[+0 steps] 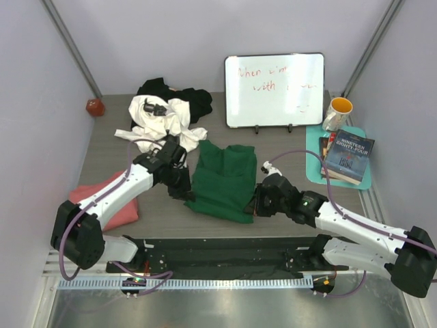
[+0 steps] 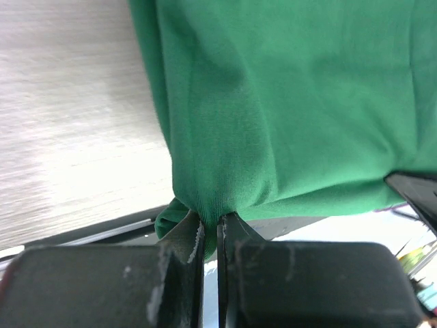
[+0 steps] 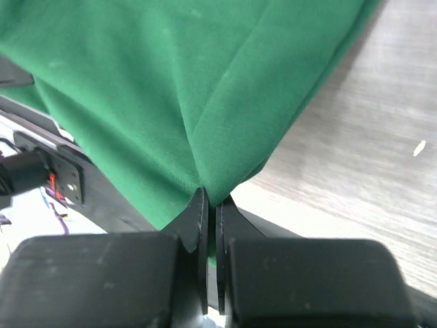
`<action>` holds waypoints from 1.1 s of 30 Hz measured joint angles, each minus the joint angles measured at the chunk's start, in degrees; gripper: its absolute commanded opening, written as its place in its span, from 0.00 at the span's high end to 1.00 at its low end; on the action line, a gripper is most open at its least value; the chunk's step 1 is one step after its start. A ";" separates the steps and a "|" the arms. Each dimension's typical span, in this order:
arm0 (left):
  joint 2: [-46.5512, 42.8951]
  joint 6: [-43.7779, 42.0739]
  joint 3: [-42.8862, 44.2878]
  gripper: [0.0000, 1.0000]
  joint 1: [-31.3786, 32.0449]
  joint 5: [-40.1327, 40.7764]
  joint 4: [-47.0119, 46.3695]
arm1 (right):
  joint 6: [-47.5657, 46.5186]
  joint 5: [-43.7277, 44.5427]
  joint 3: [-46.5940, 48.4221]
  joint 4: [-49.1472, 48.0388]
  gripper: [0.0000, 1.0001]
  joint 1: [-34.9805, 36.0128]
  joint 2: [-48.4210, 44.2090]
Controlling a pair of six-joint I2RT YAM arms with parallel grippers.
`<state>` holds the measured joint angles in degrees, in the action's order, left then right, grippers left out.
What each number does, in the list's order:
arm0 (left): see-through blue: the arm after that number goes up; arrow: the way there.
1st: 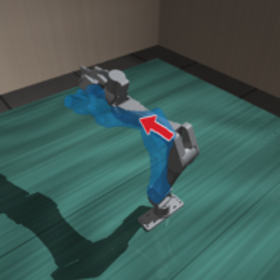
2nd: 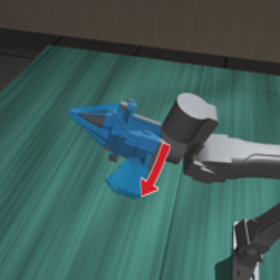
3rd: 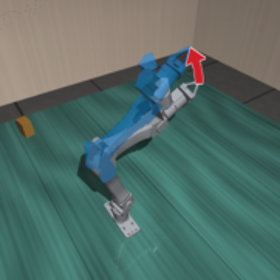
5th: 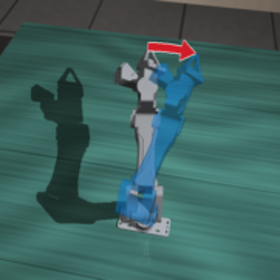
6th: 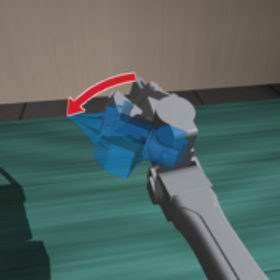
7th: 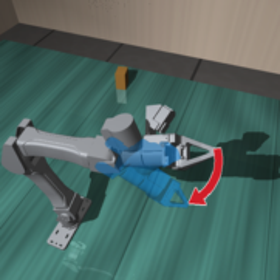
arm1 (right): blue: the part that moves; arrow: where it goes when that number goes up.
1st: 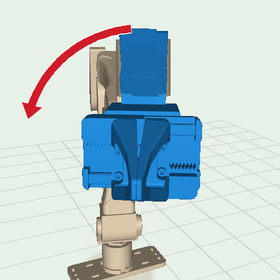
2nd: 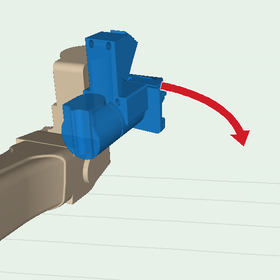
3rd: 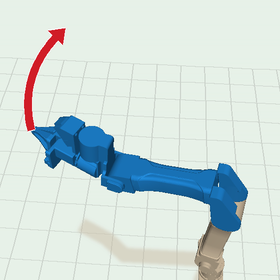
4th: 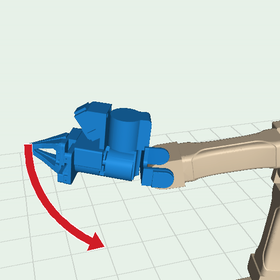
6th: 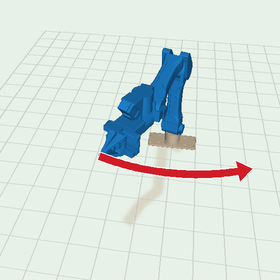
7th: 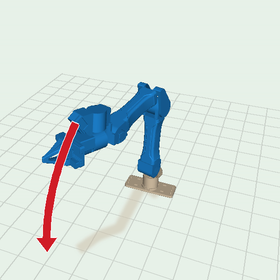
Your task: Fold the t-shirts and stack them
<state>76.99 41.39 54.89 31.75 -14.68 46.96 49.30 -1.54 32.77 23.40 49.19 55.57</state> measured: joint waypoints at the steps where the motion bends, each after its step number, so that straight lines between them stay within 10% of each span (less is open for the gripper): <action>1: -0.13 -0.22 0.87 1.00 -1.11 0.11 0.66 | -0.37 0.52 1.14 0.26 0.99 -0.11 0.24; 33: 30.73 -4.22 36.79 0.97 -10.75 -1.20 4.63 | -15.23 6.73 27.02 0.46 0.99 -17.88 24.41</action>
<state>107.72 37.17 91.68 20.99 -15.88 51.59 34.06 5.19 59.79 23.86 31.31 79.99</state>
